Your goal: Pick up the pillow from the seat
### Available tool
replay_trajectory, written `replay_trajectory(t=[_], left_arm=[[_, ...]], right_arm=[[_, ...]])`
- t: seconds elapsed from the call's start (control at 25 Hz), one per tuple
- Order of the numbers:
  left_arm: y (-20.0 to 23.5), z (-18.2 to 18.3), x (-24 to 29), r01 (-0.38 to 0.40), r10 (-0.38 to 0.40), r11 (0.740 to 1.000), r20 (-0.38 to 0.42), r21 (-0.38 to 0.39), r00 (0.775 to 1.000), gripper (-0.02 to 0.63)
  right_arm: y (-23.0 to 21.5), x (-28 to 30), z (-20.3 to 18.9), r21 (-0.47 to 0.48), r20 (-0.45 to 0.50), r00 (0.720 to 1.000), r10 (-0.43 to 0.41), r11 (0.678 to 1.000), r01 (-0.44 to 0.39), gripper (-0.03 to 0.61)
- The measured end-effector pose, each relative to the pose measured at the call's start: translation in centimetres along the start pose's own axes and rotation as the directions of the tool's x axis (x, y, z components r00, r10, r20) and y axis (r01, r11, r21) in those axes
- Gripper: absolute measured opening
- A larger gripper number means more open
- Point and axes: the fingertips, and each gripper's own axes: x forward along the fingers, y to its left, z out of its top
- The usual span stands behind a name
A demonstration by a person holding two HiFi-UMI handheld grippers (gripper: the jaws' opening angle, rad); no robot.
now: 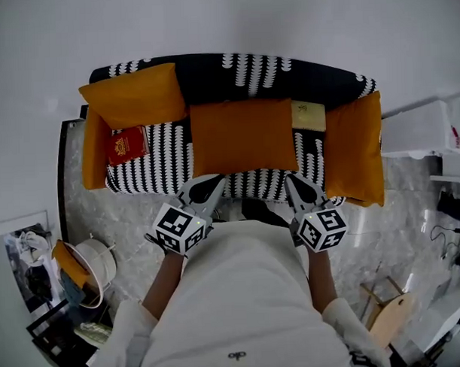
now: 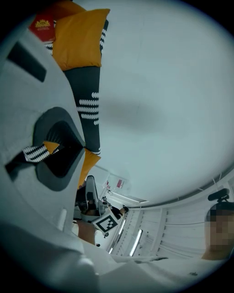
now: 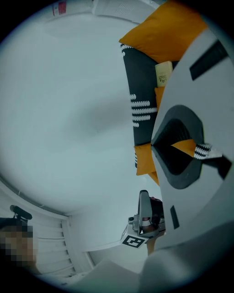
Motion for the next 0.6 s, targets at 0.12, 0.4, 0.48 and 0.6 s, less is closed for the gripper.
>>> replay_trajectory(t=[0.12,0.4,0.48,0.6], left_arm=[[-0.3,0.7,2.2,-0.018,0.018,1.000,-0.004,-0.011,1.000,0.011],[-1.0,1.5,6.2,-0.074,0.073,0.996,-0.018,-0.056,0.997,0.011],[-1.0,1.5,6.9,-0.092,0.090,0.994,-0.027,-0.066,0.996,0.011],[-0.9,1.6,7.5,-0.113,0.110,0.990,-0.039,-0.081,0.993,0.011]], right_arm=[[-2.1,0.3,0.9,-0.001,-0.013,1.000,0.028,1.000,-0.028,0.006],[-6.4,0.8,2.0,0.000,-0.044,0.994,0.095,0.995,-0.095,0.005],[-7.4,1.2,2.1,0.004,-0.055,0.993,0.106,0.994,-0.106,0.005],[-8.4,1.9,2.1,0.013,-0.073,0.991,0.115,0.993,-0.114,0.005]])
